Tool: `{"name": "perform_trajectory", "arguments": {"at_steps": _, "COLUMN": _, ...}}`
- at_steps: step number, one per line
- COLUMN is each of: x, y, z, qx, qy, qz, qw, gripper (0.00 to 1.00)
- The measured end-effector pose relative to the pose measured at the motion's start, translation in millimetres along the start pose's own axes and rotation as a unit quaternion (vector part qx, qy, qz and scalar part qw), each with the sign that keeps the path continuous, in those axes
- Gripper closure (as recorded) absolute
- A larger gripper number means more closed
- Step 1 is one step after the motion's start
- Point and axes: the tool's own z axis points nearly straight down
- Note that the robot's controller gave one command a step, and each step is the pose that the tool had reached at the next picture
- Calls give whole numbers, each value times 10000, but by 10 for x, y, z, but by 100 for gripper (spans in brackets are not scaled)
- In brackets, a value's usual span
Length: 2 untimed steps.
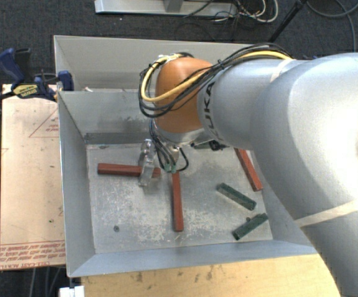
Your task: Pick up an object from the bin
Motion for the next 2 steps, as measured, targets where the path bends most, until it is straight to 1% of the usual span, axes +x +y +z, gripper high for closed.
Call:
{"name": "perform_trajectory", "arguments": {"at_steps": 1, "x": 0, "y": 0, "z": 0, "qx": 0, "qy": 0, "qz": 2, "qw": 10000, "gripper": 100}}
{"name": "perform_trajectory", "arguments": {"at_steps": 2, "x": 106, "y": 173, "z": -1505, "qx": 8, "qy": 0, "qz": -308, "qw": 9995, "gripper": 100}}
